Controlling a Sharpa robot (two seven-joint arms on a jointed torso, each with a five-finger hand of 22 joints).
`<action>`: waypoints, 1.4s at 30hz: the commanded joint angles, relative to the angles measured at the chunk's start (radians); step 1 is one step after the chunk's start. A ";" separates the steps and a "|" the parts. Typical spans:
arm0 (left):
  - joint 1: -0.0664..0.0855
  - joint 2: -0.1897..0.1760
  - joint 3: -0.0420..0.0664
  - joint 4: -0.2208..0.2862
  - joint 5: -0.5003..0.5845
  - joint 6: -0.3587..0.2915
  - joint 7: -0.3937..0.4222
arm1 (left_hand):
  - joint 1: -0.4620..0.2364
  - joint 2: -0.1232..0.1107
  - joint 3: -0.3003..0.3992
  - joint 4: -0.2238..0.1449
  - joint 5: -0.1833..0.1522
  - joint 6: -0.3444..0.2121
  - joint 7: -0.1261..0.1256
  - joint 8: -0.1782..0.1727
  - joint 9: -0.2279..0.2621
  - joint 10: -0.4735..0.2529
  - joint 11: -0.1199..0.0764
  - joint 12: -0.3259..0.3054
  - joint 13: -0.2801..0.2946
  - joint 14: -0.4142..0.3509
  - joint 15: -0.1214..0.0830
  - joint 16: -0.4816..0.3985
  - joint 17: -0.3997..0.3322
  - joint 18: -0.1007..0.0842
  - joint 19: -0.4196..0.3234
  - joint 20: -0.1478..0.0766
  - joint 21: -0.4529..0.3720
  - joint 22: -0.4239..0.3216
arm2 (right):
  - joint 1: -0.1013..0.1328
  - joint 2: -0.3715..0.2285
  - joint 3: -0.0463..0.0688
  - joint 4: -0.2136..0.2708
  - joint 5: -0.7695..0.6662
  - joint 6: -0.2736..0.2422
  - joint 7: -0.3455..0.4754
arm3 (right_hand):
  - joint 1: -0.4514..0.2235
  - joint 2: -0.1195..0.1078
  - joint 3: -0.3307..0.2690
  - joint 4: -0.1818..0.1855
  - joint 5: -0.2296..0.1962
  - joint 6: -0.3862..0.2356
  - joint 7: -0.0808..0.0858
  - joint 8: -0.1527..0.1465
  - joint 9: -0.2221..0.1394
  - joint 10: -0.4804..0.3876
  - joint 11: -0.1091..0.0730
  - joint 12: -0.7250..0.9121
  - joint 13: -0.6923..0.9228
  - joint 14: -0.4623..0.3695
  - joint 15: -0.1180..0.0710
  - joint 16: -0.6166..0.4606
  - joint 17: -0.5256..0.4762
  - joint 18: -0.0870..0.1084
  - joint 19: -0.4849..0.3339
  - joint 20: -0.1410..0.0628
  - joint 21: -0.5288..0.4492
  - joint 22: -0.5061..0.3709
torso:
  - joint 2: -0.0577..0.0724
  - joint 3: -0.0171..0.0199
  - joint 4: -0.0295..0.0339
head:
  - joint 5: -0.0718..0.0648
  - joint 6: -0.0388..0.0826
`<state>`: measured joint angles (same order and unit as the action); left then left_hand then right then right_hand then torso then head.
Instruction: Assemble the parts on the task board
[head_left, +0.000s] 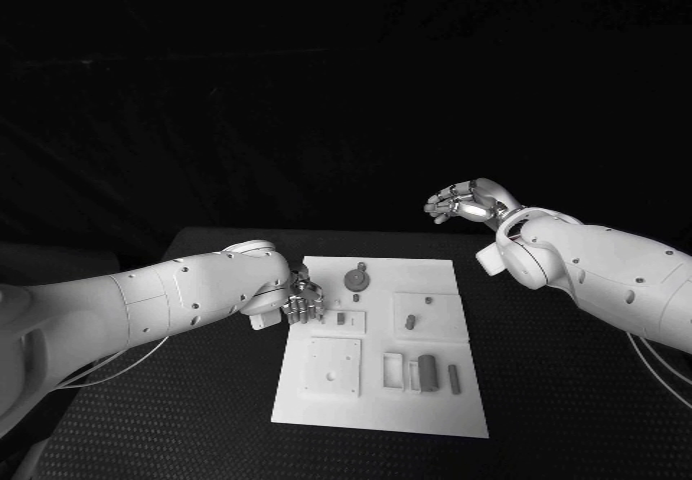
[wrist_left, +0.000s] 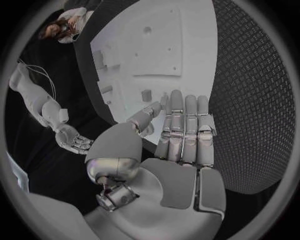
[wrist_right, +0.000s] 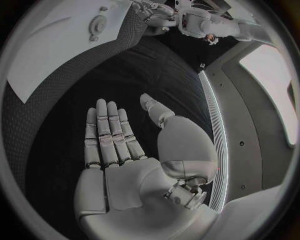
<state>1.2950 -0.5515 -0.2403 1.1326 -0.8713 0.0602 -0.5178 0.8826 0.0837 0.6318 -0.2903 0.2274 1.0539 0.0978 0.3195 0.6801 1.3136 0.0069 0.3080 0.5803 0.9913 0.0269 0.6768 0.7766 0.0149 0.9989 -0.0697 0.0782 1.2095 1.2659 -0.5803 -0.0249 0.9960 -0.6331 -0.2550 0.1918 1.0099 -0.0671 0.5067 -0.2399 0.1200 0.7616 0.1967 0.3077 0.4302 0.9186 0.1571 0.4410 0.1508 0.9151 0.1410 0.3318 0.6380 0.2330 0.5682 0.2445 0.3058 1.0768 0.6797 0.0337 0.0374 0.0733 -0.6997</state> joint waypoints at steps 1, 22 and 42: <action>-0.001 -0.002 0.001 0.006 -0.018 -0.007 0.015 | 0.003 0.008 0.007 -0.002 0.003 0.021 -0.017 0.005 0.002 0.000 -0.005 0.002 -0.001 -0.009 0.000 -0.001 -0.001 -0.015 -0.008 -0.002 -0.004 0.001 | -0.001 0.003 0.000 0.002 0.001 0.013 0.007 | 0.006 -0.004 -0.002 0.004 0.002 -0.005 0.017 0.003 -0.001 0.006 0.003 -0.007 -0.002 -0.005 0.000 -0.005 0.001 -0.010 -0.005 -0.001 -0.005 0.001 | 0.000 0.0004 -0.0007 | -0.004 -0.004; -0.017 0.015 0.001 -0.018 -0.036 -0.007 0.030 | 0.003 0.008 0.008 -0.002 -0.001 0.019 -0.016 0.003 0.002 -0.001 -0.004 0.001 -0.001 -0.010 0.000 -0.001 -0.002 -0.015 -0.009 -0.001 -0.004 0.003 | -0.001 0.001 0.000 0.003 0.001 0.015 0.006 | 0.006 -0.004 -0.002 0.004 0.002 -0.005 0.017 0.003 -0.002 0.006 0.003 -0.007 -0.003 -0.005 0.000 -0.005 0.002 -0.010 -0.005 -0.001 -0.006 0.002 | 0.000 0.0010 -0.0004 | -0.010 -0.008; -0.027 0.023 0.001 -0.023 -0.058 0.026 0.034 | 0.004 0.008 0.008 -0.002 -0.003 0.019 -0.016 0.002 0.002 -0.002 -0.004 0.000 -0.001 -0.011 0.001 -0.001 -0.003 -0.015 -0.010 -0.001 -0.005 0.005 | -0.002 -0.001 0.000 0.002 0.001 0.015 0.006 | 0.007 -0.004 -0.002 0.004 0.002 -0.006 0.017 0.004 -0.003 0.006 0.003 -0.007 -0.003 -0.004 0.000 -0.006 0.003 -0.010 -0.004 -0.001 -0.007 0.003 | 0.000 0.0008 -0.0001 | -0.017 -0.018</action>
<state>1.2760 -0.5299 -0.2352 1.1067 -0.9194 0.0542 -0.4825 0.8844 0.0843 0.6359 -0.2915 0.2215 1.0588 0.0929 0.3222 0.6822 1.3114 0.0089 0.3079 0.5802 0.9878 0.0304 0.6767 0.7749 0.0149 0.9952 -0.0734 0.0782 1.2129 1.2645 -0.5807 -0.0249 0.9977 -0.6327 -0.2531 0.1914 1.0099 -0.0671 0.5067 -0.2400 0.1200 0.7616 0.1966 0.3077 0.4284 0.9186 0.1572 0.4371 0.1491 0.9160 0.1401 0.3318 0.6397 0.2329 0.5682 0.2445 0.3039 1.0787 0.6797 0.0349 0.0375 0.0579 -0.7164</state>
